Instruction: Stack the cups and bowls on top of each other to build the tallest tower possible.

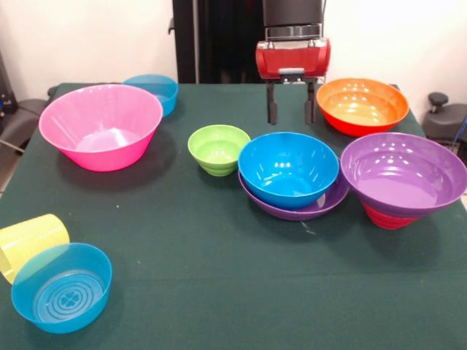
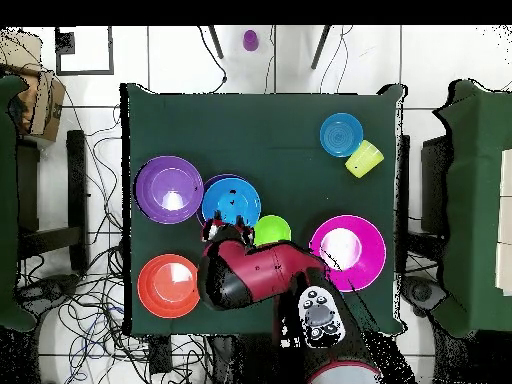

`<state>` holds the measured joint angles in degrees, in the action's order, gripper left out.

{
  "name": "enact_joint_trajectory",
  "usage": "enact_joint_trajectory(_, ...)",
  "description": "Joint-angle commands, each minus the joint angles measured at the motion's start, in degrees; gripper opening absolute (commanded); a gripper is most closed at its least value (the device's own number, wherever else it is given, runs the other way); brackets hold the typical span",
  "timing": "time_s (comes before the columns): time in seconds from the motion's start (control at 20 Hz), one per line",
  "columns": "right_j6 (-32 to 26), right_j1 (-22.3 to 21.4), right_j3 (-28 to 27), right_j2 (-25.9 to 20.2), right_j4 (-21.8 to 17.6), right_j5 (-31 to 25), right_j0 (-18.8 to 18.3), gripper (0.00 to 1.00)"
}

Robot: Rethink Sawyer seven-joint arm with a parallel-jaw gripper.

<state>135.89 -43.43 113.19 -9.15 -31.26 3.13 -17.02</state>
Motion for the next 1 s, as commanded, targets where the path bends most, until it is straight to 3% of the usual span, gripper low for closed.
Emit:
enact_joint_trajectory(0.05, -0.43, 5.51, -5.05, 8.15, -4.58, 0.86, 9.24, 1.00)
enact_joint_trajectory(1.0, 0.02, 7.00, -6.25, 12.59, -3.54, 4.64, 12.44, 1.00)
